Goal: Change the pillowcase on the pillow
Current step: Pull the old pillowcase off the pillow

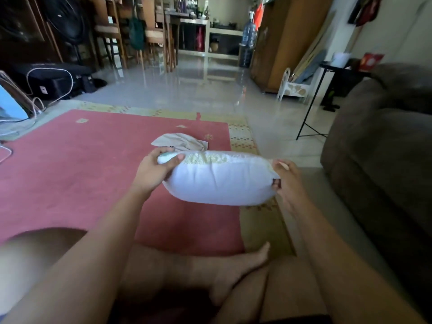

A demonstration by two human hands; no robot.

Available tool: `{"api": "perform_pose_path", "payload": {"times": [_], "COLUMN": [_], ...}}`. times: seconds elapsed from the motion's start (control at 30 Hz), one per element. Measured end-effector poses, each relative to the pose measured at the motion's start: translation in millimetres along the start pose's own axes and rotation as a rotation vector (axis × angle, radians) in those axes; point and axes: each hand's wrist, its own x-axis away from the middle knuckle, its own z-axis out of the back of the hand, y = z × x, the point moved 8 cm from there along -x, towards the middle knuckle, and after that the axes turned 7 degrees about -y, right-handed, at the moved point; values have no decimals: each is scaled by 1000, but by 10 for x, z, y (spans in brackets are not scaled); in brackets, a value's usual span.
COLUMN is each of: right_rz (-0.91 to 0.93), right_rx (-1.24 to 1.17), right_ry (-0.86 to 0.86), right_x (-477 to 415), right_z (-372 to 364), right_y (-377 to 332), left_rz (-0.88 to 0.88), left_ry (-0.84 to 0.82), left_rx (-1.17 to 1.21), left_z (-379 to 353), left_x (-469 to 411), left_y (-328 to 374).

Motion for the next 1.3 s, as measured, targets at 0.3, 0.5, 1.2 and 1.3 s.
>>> {"api": "perform_pose_path", "payload": {"times": [0.3,0.5,1.2,1.3], "right_rz": [152,214,295,337], "right_rx": [291,691,895,624], "right_ry": [136,56,-90,67], "right_x": [257,231,-212,-268], "right_z": [-306,-1011,-1259,-1232], "right_y": [-188,-566,-80,108], "left_rz": [16,4,-150,-181], "left_ry": [96,-280,325,421], "left_rx": [-776,-956,-377,-443], "left_z": [7,-300,738,819], "left_x": [84,282,242,389], "left_y": [135,148,-106,65]}}
